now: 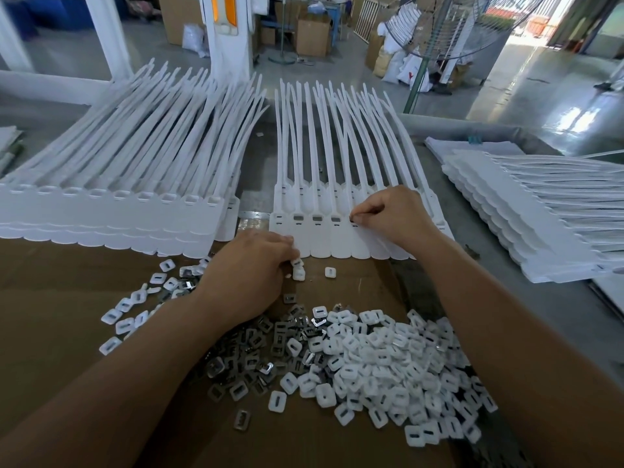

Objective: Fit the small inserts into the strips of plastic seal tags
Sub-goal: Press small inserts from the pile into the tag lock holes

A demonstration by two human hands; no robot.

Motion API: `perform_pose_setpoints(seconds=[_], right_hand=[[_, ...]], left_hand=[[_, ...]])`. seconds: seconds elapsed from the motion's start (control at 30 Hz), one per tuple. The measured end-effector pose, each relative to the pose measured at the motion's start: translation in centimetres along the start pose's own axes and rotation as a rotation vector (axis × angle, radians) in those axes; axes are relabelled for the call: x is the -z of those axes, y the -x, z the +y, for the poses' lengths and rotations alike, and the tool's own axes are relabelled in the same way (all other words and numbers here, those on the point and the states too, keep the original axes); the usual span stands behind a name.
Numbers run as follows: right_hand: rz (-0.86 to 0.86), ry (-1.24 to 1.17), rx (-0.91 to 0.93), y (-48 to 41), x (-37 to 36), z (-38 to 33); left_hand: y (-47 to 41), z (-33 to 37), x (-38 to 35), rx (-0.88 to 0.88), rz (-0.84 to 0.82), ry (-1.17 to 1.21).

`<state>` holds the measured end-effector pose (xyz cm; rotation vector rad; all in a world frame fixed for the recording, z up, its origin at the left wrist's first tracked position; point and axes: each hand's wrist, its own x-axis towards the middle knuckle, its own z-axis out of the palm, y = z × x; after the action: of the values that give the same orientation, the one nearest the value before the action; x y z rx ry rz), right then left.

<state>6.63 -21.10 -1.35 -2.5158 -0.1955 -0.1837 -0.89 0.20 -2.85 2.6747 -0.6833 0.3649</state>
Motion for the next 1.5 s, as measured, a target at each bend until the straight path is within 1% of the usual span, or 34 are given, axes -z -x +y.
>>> perform_pose_setpoints(seconds=[0.17, 0.3, 0.47, 0.57, 0.67, 0.77, 0.97, 1.03, 1.2, 1.37, 1.5], right_hand=[[0.004, -0.058, -0.046, -0.2, 0.0, -0.1], [-0.001, -0.043, -0.079, -0.6, -0.1, 0.0], [-0.070, -0.024, -0.090, -0.8, -0.5, -0.1], [-0.103, -0.013, -0.065, -0.8, -0.2, -0.2], [-0.053, -0.005, -0.057, -0.6, -0.2, -0.2], [0.006, -0.044, -0.093, -0.5, -0.4, -0.1], [0.042, -0.080, -0.137, -0.6, -0.7, -0.1], [0.042, -0.079, -0.152, -0.7, -0.7, -0.1], [-0.039, -0.033, -0.159, -0.5, -0.8, -0.3], [0.040, -0.058, -0.114, 0.0, -0.8, -0.1], [0.105, -0.100, -0.106, 0.2, -1.1, 0.0]], left_hand=[[0.1, 0.1, 0.0, 0.010, 0.017, 0.011], [0.1, 0.2, 0.4, -0.020, -0.031, -0.002], [-0.1, 0.1, -0.1, -0.002, 0.018, 0.002], [0.1, -0.1, -0.1, 0.002, 0.007, 0.018], [0.1, 0.0, 0.1, -0.003, -0.002, 0.014], [0.1, 0.0, -0.1, -0.002, 0.001, 0.010], [0.0, 0.1, 0.0, 0.003, -0.010, 0.013], [0.0, 0.1, -0.1, 0.004, -0.006, 0.007], [0.1, 0.0, -0.1, 0.008, 0.003, 0.011], [0.1, 0.1, 0.1, -0.016, -0.006, 0.006], [0.1, -0.1, -0.2, 0.002, 0.015, 0.020]])
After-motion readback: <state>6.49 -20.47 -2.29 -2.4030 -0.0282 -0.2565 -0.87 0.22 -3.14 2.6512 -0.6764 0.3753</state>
